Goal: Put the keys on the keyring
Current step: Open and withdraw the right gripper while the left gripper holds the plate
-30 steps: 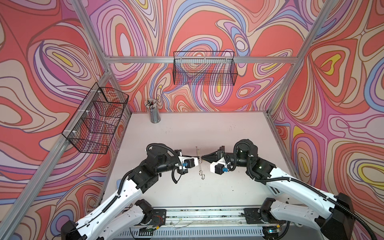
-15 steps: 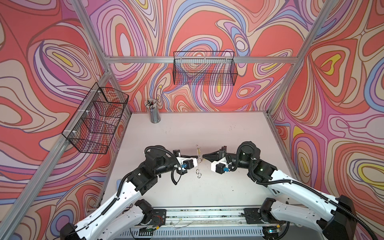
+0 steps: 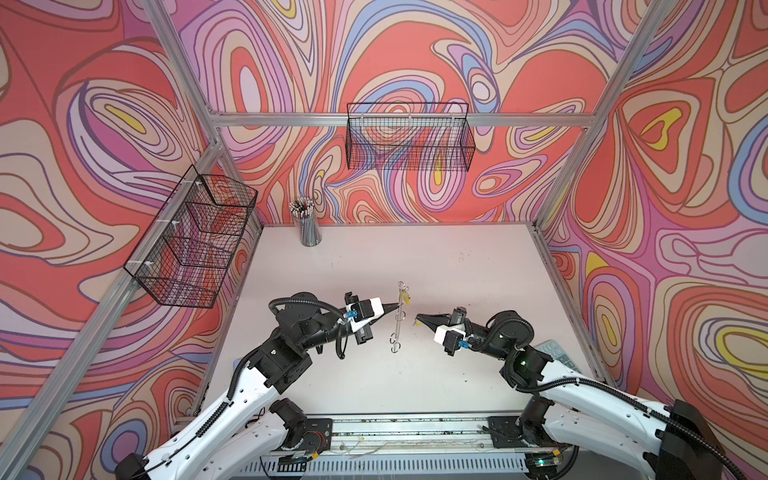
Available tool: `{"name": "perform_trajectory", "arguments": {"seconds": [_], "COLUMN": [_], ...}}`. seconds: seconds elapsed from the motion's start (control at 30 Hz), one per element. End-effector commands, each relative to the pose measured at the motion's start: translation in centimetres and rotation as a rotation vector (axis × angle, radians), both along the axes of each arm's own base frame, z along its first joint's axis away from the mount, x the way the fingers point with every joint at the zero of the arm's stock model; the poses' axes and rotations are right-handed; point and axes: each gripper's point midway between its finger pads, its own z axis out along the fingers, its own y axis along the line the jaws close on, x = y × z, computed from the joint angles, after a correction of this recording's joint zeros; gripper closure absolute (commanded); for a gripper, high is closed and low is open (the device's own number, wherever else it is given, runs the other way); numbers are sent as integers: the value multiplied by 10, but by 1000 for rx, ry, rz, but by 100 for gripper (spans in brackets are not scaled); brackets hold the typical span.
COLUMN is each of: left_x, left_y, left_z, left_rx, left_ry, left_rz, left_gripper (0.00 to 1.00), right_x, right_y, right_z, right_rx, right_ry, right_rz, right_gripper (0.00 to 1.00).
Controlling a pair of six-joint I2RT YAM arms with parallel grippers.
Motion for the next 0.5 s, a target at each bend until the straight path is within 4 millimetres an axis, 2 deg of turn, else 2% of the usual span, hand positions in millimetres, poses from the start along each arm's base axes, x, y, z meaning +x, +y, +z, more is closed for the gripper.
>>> {"name": "perform_trajectory", "arguments": {"seconds": [0.0, 0.1, 0.23, 0.33, 0.47], "left_x": [-14, -15, -5, 5, 22], "left_y": [-6, -12, -19, -20, -19], "left_z": [34, 38, 41, 50, 51], "left_rx": [-135, -164, -188, -238, -289], "left_ry": [84, 121, 196, 267, 321], "left_rz": [-106, -155, -193, -244, -266], "left_gripper": [100, 100, 100, 100, 100], "right_x": [8, 20, 21, 21, 22], "right_y": [-16, -30, -38, -40, -41], "right_z": [24, 28, 22, 17, 16], "right_rx": [124, 199, 234, 240, 254], "right_ry": [-19, 53, 73, 72, 76], "right_rz": [-100, -200, -228, -238, -243], "right_gripper": [100, 100, 100, 100, 100]}}
